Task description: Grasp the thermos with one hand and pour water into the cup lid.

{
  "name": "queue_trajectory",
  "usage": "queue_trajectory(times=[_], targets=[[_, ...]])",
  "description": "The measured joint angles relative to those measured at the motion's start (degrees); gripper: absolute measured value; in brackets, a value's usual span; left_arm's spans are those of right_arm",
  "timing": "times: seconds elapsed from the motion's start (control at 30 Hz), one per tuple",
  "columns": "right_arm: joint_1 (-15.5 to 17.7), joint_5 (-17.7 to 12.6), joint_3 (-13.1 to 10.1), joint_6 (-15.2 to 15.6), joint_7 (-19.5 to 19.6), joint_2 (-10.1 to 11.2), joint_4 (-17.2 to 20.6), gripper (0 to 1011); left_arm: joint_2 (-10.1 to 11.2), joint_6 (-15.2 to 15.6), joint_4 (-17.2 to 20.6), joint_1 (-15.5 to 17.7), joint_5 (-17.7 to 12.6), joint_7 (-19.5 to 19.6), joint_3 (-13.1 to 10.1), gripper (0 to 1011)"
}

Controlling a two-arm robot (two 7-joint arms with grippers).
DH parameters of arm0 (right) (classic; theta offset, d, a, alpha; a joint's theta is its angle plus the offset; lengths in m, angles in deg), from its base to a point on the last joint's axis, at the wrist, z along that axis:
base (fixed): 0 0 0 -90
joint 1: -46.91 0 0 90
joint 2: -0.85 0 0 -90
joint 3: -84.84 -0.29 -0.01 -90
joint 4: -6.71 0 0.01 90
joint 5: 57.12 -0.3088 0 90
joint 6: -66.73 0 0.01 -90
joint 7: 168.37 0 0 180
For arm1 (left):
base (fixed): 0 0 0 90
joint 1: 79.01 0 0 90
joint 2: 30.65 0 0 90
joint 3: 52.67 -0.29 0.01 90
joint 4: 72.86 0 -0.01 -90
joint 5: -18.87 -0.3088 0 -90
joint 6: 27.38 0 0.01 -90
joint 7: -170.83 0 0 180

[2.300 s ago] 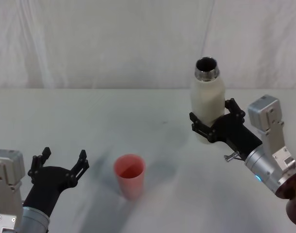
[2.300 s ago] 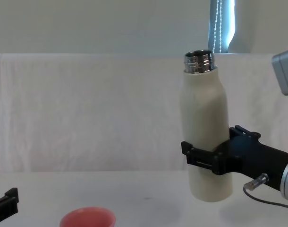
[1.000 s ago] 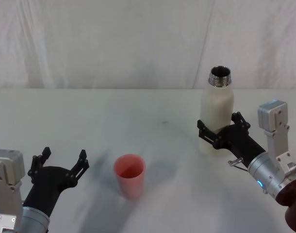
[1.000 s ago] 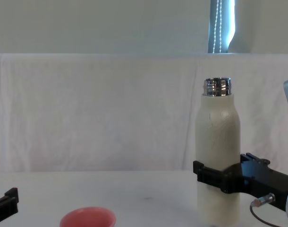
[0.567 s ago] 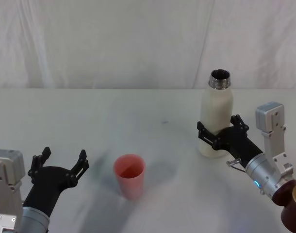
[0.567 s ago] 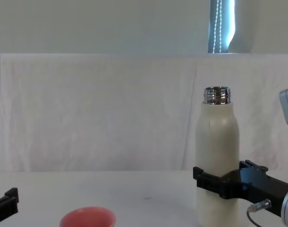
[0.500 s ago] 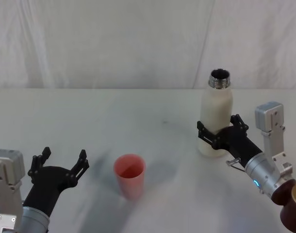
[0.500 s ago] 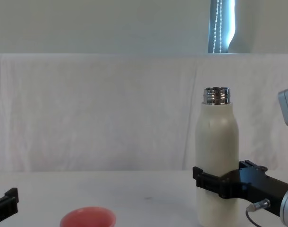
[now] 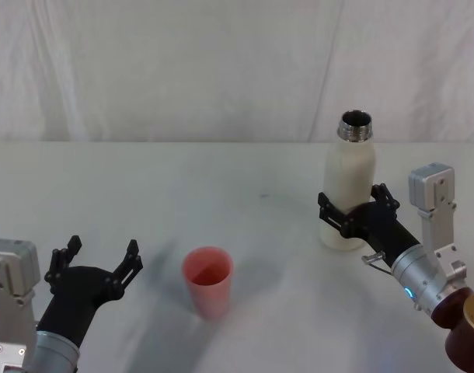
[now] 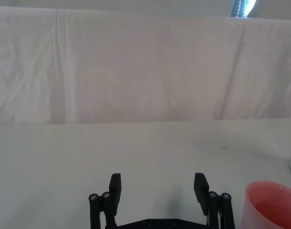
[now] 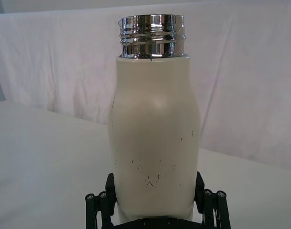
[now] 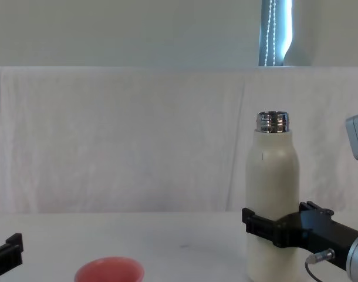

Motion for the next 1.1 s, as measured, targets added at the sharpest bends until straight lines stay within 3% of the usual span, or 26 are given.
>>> queue_trajectory(times=[1.1], targets=[[-0.3,1.1,0.1,-0.6,-0.2,-0.4,-1.2,950,0.0,0.0,0.0,0.0,0.0,0.0,0.0,1001]])
